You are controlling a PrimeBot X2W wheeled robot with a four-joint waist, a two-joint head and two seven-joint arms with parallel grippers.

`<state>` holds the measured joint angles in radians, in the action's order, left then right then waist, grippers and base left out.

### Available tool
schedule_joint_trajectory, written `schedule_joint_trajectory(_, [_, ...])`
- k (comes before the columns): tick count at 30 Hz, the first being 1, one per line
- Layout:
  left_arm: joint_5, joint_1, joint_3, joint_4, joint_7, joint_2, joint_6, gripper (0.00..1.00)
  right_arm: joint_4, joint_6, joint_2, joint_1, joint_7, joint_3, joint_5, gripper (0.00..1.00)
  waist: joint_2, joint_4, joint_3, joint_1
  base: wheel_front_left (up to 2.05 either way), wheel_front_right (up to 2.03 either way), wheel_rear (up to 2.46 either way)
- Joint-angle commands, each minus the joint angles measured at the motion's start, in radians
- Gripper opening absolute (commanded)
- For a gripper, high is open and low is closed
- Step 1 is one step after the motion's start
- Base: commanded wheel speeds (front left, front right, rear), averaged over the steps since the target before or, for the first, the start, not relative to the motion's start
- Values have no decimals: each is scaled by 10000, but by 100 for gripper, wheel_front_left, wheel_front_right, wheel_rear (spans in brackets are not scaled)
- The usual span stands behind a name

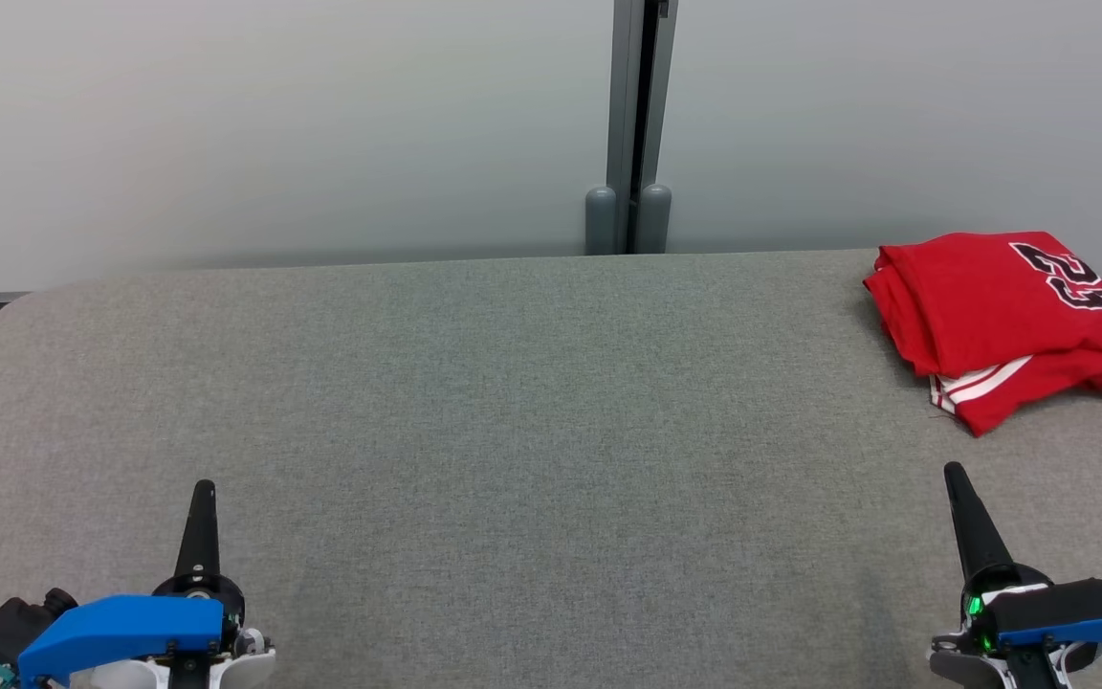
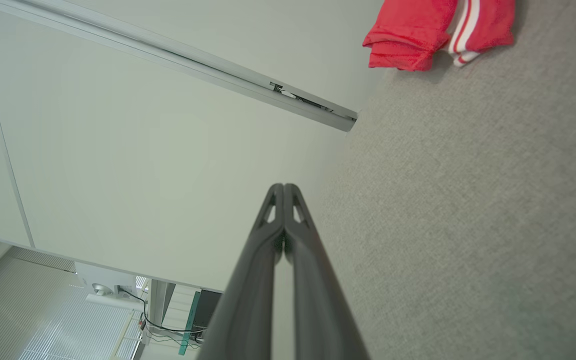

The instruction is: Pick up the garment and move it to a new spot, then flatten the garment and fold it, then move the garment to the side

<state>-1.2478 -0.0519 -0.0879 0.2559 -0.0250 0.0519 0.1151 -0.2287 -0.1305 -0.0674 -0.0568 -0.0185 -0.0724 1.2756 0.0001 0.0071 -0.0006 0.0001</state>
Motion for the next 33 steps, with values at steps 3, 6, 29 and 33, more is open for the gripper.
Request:
schedule_joint_trajectory(3, [-465, -270, -90, -105, -111, 4, 87, 0, 23, -3, 36, -242, -140, -73, 457, 0, -1, -6, 3, -1, 0, 0, 0])
schedule_joint_trajectory(6, [-735, -306, -108, -108, -181, 2, 98, 0, 8, -3, 47, -269, -198, -99, 705, 0, -1, -10, 5, -1, 0, 0, 0])
schedule_joint_trajectory(29, [-2593, -524, -212, -122, -649, -13, 153, 0, -102, -3, 103, -447, -677, -271, 2454, 0, -1, -46, 24, -1, 0, 0, 0])
schedule_joint_trajectory(33, [-2884, -561, -226, -124, -732, -16, 167, 0, -119, -4, 111, -488, -747, -298, 2713, 0, -1, -52, 28, -1, 0, 0, 0])
